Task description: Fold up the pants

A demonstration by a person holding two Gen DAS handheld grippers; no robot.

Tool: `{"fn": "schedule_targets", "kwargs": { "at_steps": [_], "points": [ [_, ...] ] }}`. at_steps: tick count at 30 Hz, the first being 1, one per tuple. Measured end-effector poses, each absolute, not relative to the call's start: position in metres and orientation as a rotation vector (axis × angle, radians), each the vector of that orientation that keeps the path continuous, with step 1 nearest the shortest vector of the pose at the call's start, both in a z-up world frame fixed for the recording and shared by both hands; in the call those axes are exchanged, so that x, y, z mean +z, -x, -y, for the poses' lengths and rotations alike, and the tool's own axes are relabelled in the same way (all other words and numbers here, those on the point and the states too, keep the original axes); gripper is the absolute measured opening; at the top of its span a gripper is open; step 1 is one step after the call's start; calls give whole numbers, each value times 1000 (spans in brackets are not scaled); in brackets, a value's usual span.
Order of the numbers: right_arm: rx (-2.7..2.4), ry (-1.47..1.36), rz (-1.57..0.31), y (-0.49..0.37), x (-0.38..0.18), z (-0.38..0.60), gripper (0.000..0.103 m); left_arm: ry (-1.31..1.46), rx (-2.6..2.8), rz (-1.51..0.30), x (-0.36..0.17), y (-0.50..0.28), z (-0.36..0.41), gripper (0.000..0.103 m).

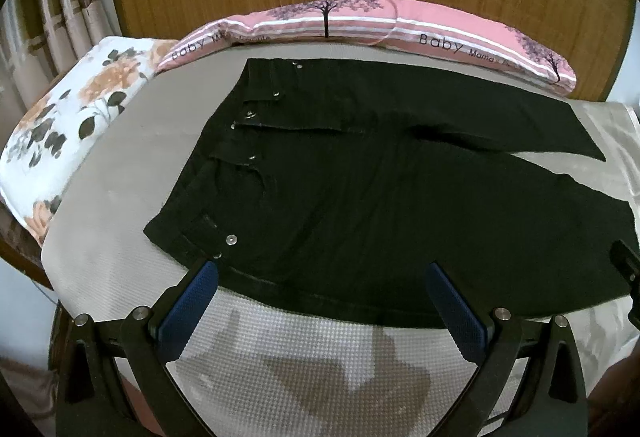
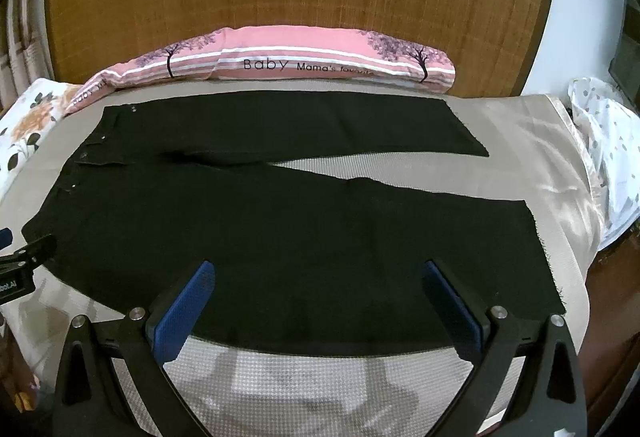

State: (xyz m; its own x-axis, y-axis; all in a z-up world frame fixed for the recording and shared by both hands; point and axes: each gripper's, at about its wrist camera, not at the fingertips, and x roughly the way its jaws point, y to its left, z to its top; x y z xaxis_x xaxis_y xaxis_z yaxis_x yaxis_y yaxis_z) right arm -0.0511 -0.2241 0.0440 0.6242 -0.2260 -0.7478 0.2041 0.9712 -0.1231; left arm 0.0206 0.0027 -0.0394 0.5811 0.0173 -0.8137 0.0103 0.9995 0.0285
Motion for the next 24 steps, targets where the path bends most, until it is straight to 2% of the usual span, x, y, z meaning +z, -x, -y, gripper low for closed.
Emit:
{"fn": "schedule_targets", "kwargs": {
  "at_steps": [24],
  "points": [
    [-253,14,-875,46,40,226,102,-34,10,-965,-45,-24,-6,103]
  ]
}}
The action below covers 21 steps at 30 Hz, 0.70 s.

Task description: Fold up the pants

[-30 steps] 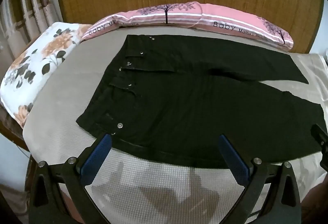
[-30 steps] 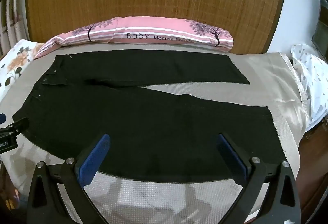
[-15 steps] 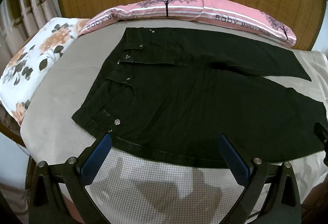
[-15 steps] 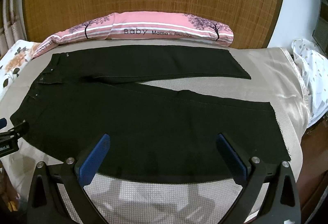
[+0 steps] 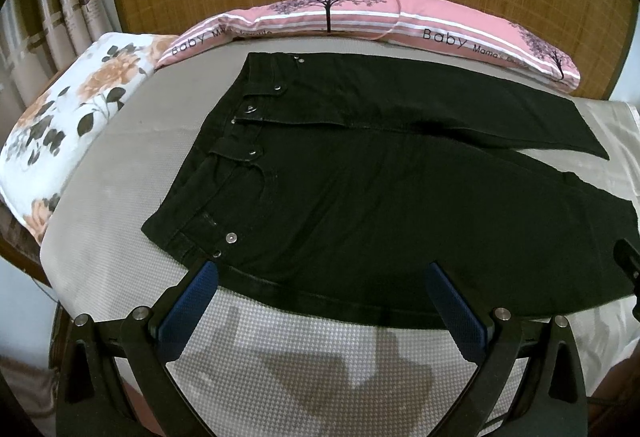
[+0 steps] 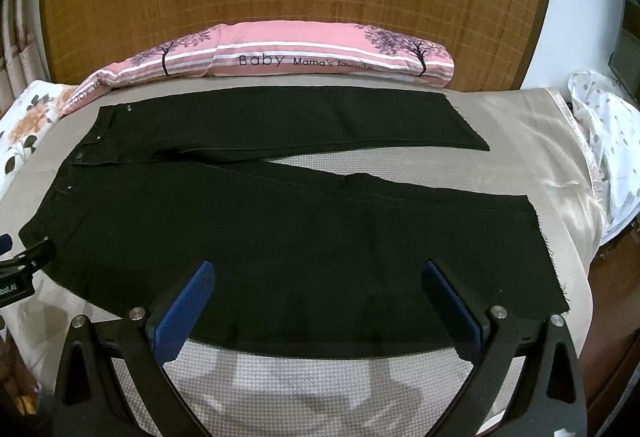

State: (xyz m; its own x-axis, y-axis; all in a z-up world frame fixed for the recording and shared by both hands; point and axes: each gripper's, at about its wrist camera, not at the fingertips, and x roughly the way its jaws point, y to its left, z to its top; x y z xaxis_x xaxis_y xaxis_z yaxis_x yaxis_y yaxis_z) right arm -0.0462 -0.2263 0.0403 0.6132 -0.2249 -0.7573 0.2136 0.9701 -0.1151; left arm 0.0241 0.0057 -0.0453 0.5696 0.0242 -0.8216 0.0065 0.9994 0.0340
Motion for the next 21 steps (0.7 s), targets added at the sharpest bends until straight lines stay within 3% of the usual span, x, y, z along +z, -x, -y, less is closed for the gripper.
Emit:
{"fn": "schedule_targets", "kwargs": {
  "at_steps": [21],
  "points": [
    [-260,-13,-885,41,39,234,102,-38,22,-969,-45,-30,-7,103]
  ]
}}
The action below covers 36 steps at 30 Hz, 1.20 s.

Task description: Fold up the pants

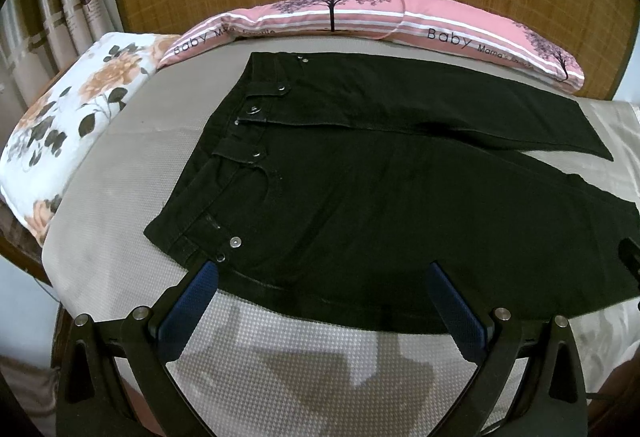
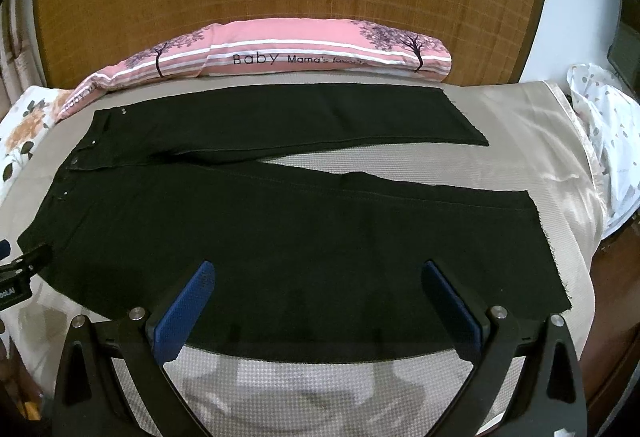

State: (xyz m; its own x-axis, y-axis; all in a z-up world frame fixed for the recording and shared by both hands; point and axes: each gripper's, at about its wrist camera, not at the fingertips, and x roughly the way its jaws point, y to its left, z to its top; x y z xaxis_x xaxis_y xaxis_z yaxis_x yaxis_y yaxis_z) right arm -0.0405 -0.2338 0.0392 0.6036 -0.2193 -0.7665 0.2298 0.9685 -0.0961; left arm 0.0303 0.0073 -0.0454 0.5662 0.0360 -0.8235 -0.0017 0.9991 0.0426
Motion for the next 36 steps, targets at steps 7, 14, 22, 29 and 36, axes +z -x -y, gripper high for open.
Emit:
{"fn": "schedule_targets", "kwargs": {
  "at_steps": [7,14,22,29,36],
  "points": [
    [-267,-2,-904,38,35,237,102,-42,26,-967,-46,-33,-7,103],
    [-265,-2,-905,37,34,239,102,-45,34,-961,-45,-43,-12,103],
    [-235,-17,-891,23,34,238,102,-43,32,-926,-40,-66,-29,103],
    [-203,-32,-824,-2,39,234,102,-25,29,-887,-31,-99,-54,102],
    [-149,-73,-861,-36,27,231,102,22,-51,-870,-21,-154,-87,83]
  ]
}}
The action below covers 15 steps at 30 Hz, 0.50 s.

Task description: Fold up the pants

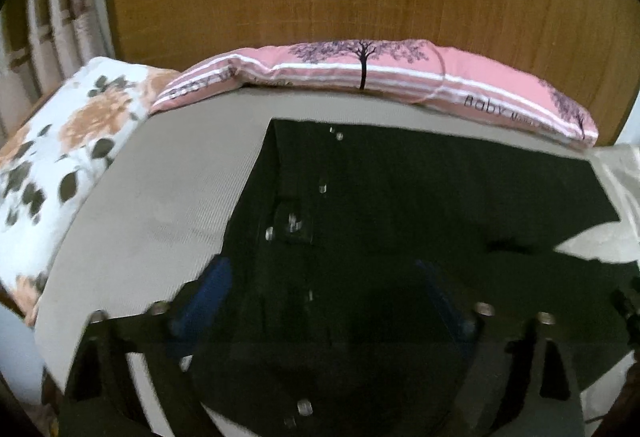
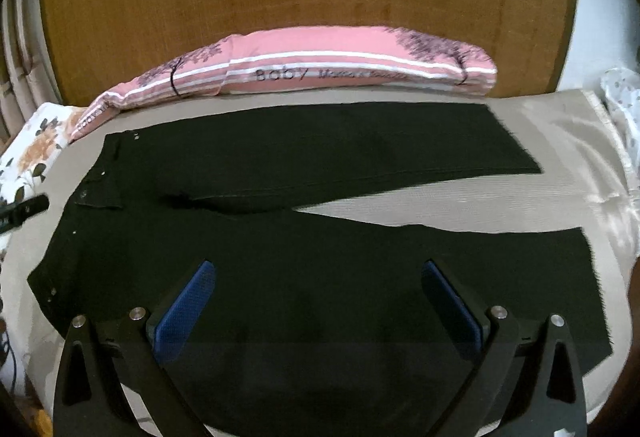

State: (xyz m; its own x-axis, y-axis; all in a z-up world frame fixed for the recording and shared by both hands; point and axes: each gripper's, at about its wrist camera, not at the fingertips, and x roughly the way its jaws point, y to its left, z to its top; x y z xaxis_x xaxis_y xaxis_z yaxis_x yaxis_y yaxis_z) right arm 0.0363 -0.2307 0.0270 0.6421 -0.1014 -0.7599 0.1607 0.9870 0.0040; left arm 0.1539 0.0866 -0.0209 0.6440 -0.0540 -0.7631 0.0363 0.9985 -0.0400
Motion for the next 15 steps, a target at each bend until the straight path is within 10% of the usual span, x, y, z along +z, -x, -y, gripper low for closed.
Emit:
{"fn": "schedule_targets", "kwargs": {
  "at_steps": [15],
  "points": [
    [-135,-73,-839,-125,-9,222,102,546,-323,-1069,-69,-307,-165,38]
  ]
}}
